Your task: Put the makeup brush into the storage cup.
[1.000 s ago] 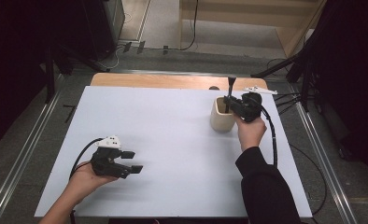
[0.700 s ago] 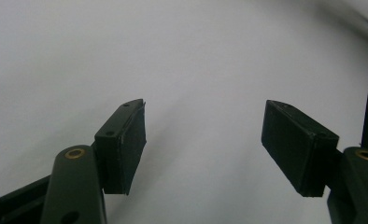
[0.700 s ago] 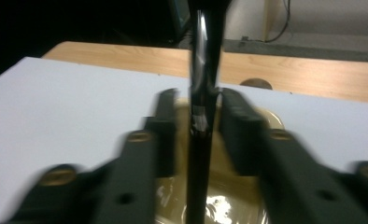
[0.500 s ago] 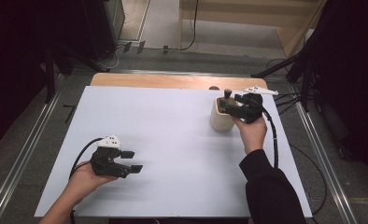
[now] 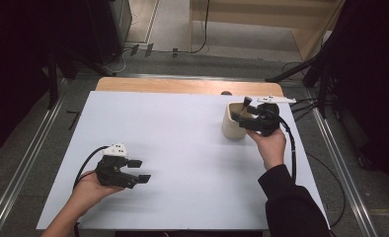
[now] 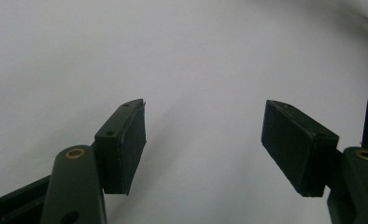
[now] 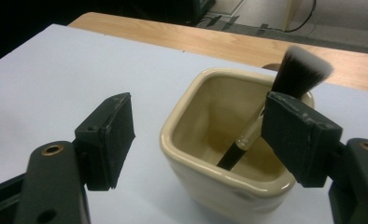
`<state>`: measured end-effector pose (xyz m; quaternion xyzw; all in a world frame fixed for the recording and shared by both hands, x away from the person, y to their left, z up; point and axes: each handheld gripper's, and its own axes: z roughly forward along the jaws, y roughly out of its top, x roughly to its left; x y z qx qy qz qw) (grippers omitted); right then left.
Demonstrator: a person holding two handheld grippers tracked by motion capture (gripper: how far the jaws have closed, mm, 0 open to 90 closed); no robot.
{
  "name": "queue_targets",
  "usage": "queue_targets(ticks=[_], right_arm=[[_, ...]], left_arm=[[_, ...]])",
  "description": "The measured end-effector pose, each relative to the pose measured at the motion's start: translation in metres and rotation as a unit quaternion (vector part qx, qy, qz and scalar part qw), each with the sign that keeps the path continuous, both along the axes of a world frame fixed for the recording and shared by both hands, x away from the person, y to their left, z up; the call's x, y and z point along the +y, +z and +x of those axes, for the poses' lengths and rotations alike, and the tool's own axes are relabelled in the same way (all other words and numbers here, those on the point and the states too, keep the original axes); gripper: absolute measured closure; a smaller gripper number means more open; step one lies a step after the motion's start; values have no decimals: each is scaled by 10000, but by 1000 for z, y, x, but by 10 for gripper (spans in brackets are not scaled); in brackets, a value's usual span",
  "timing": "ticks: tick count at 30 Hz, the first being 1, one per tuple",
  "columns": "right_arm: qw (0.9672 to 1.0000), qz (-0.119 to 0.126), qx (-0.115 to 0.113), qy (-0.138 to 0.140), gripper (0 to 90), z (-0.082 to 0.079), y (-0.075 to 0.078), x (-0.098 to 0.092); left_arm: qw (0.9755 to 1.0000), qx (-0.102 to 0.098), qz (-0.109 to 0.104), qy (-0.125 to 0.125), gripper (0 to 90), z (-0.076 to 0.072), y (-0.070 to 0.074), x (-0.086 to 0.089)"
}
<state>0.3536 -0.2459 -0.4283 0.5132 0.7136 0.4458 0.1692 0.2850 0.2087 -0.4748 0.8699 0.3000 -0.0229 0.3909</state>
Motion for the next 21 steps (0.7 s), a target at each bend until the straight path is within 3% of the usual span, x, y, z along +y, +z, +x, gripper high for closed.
queue_targets(ticks=[7, 21], right_arm=[[9998, -136, 15, 128, 266, -11, 4, 4], [9979, -2, 72, 648, 261, -29, 4, 14]], left_arm=[[10000, -11, -36, 16, 315, 0, 0, 0], [10000, -1, 15, -11, 314, 0, 0, 0]])
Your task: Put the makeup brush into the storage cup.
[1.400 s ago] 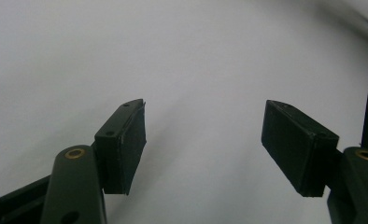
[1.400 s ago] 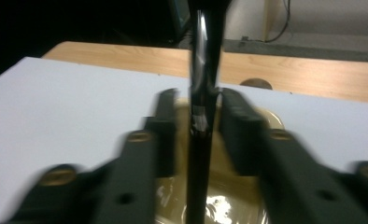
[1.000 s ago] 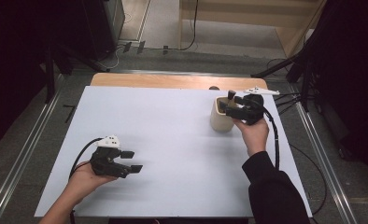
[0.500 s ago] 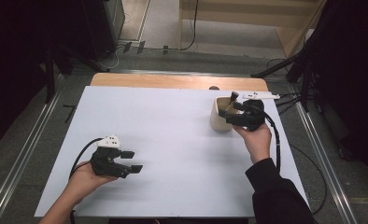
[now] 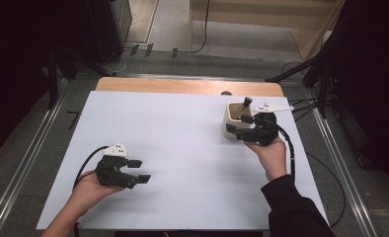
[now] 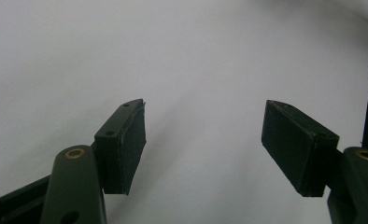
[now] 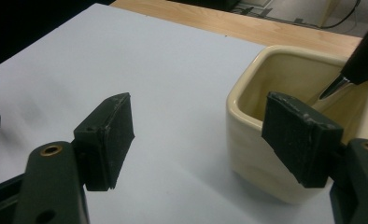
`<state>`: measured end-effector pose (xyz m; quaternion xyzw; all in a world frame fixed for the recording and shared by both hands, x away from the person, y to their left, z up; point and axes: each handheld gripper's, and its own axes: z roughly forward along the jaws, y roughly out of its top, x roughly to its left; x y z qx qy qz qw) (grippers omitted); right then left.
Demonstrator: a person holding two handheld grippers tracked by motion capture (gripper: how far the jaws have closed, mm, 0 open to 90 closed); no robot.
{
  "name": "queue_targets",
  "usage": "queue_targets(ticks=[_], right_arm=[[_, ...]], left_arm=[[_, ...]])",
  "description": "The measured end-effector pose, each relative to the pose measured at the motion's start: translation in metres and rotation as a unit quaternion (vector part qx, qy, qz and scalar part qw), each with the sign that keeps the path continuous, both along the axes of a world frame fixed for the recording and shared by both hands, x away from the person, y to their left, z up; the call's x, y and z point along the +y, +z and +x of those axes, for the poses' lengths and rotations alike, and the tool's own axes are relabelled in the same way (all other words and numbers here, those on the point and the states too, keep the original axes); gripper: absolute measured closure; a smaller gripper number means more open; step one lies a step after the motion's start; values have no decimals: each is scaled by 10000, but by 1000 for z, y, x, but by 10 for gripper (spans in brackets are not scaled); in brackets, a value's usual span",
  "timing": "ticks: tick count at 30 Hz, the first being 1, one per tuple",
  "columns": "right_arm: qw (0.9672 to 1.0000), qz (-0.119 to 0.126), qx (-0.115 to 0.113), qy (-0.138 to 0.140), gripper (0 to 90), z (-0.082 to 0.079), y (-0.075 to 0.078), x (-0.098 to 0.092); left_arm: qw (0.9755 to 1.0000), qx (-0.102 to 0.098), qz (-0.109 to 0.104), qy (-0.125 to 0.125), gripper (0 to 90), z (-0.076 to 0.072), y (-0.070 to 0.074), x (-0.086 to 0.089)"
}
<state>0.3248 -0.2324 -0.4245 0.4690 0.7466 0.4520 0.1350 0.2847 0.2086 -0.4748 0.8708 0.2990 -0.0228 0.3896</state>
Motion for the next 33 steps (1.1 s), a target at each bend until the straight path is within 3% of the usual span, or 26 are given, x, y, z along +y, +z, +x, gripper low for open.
queue_targets(ticks=[16, 20, 33], right_arm=[[9989, 3, 20, 479, 249, -17, -13, 10], [9975, 47, 98, 703, 250, -20, -19, 14], [9943, -1, 224, 1040, 251, -29, -34, 23]], left_arm=[[10000, 5, -15, 1, 314, 0, 0, 0], [10000, 18, -14, 12, 314, 0, 0, 0], [10000, -3, -4, -5, 314, 0, 0, 0]])
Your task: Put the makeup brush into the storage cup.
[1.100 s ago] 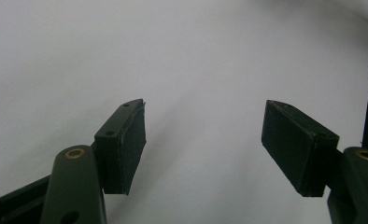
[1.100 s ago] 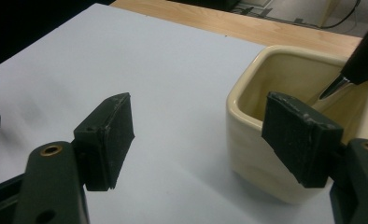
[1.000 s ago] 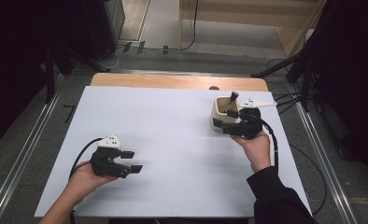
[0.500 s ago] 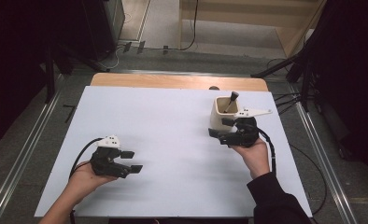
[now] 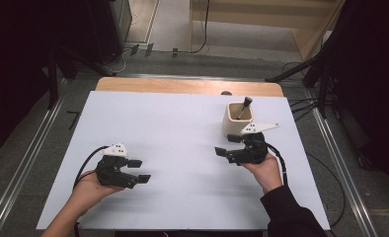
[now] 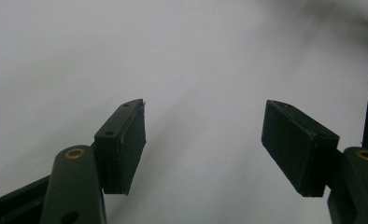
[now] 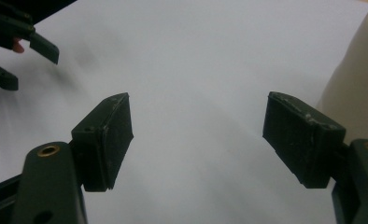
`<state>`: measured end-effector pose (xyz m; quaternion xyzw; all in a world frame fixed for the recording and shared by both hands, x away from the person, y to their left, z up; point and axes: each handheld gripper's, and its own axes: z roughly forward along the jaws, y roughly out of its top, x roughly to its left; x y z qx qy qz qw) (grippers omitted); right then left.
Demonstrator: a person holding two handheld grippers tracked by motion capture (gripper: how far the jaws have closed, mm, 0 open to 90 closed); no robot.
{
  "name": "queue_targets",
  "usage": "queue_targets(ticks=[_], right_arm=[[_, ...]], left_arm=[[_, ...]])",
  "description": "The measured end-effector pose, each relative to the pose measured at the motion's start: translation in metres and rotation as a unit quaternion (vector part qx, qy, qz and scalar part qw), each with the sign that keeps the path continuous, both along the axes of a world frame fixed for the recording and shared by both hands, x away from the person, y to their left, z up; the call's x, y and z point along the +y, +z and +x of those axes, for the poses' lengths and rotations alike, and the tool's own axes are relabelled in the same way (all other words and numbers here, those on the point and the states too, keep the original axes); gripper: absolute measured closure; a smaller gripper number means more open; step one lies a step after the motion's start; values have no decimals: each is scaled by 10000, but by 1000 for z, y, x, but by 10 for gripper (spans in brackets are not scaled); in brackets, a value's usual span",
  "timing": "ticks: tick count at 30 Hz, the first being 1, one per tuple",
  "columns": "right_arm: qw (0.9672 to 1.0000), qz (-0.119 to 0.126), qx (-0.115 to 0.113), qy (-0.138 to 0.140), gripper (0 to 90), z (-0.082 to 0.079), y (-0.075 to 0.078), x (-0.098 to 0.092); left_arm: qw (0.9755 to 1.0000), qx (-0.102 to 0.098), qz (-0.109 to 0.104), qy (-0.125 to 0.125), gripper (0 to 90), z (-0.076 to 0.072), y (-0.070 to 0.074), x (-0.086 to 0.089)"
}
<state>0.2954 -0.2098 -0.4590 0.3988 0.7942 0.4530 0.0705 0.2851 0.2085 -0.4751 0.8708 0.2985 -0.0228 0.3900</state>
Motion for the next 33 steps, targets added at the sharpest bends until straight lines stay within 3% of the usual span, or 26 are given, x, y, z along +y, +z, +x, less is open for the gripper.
queue_targets(ticks=[16, 20, 33], right_arm=[[9999, -78, 62, 103, 254, -20, -13, -8], [9998, -164, -65, 104, 247, -26, -16, -8], [9989, -393, 43, 257, 219, -36, -26, -12]], left_arm=[[10000, -37, 30, -31, 314, 0, -1, 0], [10000, -37, 56, -22, 314, 0, -1, 0], [10000, -55, 78, -24, 311, 1, -1, 0]])
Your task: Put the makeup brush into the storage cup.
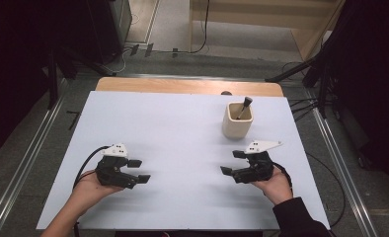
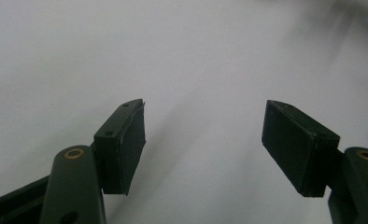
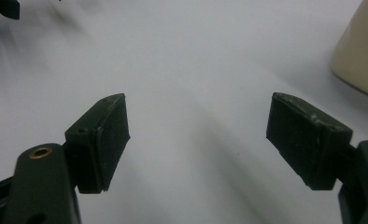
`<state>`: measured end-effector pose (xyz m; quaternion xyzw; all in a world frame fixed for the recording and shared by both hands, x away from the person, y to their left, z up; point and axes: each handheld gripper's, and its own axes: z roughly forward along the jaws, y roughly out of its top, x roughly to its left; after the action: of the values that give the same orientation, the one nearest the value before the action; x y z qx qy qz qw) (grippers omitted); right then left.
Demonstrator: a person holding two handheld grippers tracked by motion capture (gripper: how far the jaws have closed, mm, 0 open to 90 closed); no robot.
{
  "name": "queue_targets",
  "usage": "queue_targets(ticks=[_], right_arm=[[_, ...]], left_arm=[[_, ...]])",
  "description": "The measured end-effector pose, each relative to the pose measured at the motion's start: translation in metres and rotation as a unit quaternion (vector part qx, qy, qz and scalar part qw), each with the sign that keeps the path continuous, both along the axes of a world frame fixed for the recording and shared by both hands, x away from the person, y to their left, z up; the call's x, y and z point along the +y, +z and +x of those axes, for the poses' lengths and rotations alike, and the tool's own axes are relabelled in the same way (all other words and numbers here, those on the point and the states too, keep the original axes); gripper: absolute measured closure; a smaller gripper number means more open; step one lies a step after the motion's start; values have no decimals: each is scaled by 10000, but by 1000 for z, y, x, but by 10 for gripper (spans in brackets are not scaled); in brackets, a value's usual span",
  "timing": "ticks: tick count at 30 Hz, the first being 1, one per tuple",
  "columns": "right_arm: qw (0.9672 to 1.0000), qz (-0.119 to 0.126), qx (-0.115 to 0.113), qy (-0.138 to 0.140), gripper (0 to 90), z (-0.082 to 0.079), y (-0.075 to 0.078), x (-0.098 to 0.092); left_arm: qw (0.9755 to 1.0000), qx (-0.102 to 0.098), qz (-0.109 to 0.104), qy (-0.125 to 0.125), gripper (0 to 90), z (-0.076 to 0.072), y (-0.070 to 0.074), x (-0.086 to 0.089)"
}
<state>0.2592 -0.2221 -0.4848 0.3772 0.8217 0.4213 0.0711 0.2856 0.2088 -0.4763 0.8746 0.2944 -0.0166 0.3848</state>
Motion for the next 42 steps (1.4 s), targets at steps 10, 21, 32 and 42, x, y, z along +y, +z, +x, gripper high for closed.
queue_targets(ticks=[10, 21, 32, 42], right_arm=[[9999, -113, -54, -20, 217, -7, -3, -8], [9997, -222, -3, -80, 218, -9, -11, -16], [9997, -237, -9, -49, 219, -4, -12, -13], [9996, -256, 91, -35, 221, -4, -13, -13]], left_arm=[[10000, -12, -3, 2, 310, 0, 0, 0], [10000, -47, 5, -10, 310, 0, 0, 0], [10000, -48, 20, -38, 309, 0, 0, -1], [10000, -46, 30, -43, 309, 0, -1, -2]])
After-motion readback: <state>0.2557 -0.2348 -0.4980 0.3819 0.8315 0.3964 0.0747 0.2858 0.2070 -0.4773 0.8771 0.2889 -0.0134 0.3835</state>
